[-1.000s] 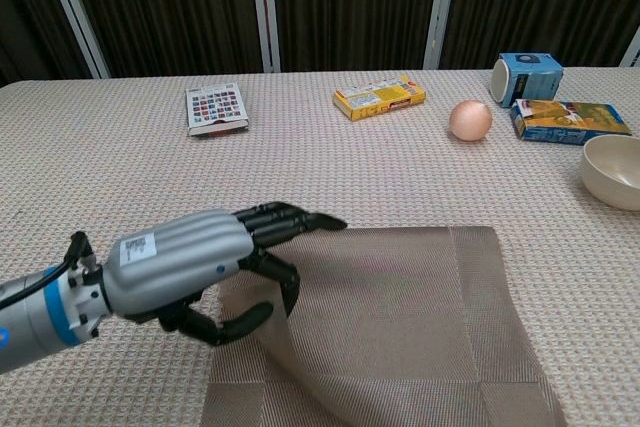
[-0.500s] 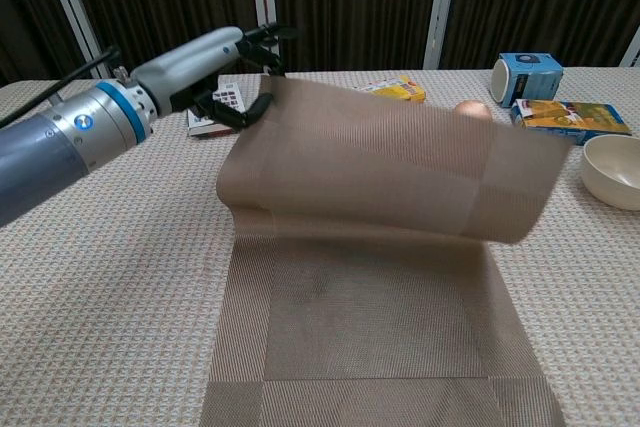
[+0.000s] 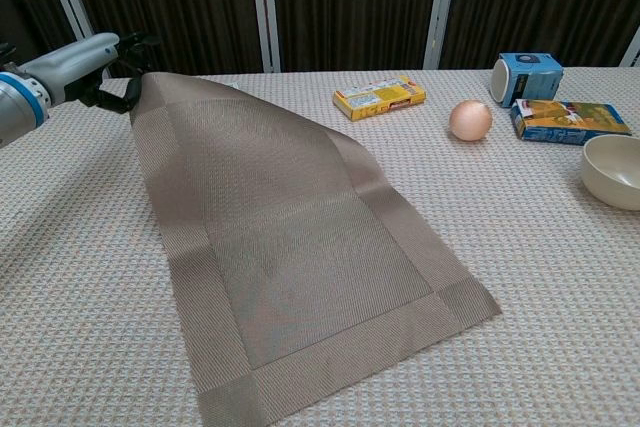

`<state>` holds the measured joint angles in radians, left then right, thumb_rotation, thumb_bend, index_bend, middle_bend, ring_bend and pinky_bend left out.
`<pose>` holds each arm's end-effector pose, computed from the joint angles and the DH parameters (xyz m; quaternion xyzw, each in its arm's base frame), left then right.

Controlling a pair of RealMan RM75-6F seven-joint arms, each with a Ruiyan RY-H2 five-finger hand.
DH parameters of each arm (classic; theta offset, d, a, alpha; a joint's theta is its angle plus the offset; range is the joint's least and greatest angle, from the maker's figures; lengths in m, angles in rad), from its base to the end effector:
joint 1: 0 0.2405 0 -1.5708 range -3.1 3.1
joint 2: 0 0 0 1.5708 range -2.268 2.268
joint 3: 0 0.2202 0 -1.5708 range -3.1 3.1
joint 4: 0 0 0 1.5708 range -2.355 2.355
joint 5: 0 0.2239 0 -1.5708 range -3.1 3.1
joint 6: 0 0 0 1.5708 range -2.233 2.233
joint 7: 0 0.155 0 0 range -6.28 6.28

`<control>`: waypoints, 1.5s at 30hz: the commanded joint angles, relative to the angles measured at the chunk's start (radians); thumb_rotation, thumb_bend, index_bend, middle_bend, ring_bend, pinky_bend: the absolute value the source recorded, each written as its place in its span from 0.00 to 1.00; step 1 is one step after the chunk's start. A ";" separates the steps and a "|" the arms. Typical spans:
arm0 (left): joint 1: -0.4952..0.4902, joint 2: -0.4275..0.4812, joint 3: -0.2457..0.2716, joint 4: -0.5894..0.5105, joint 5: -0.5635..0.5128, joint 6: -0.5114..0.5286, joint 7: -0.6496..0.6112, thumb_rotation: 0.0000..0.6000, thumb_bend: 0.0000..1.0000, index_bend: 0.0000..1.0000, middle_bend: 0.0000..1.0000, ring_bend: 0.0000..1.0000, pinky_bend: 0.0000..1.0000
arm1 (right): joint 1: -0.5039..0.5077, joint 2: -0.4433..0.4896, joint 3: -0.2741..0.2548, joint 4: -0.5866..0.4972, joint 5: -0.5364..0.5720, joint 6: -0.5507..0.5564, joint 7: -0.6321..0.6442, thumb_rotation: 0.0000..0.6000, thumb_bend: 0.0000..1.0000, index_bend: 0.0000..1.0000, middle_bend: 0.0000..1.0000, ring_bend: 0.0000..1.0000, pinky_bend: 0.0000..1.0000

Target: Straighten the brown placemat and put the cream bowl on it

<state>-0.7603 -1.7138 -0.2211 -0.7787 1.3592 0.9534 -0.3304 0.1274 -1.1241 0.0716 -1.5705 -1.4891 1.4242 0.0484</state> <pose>-0.2004 0.4179 0.0070 -0.6499 -0.4080 -0.4479 0.4588 -0.2873 -0.2083 0.1291 0.6016 -0.3931 0.3930 0.5737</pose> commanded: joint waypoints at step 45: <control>0.480 0.566 0.085 -0.983 -0.118 0.511 0.590 1.00 0.00 0.00 0.00 0.00 0.00 | 0.419 -0.365 -0.107 0.303 -0.289 -0.451 -0.067 1.00 0.12 0.24 0.00 0.00 0.00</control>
<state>-0.2801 -1.1475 -0.1357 -1.7621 1.2413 1.4652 0.2604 0.5421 -1.4808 -0.0301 -1.2763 -1.7716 0.9691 -0.0142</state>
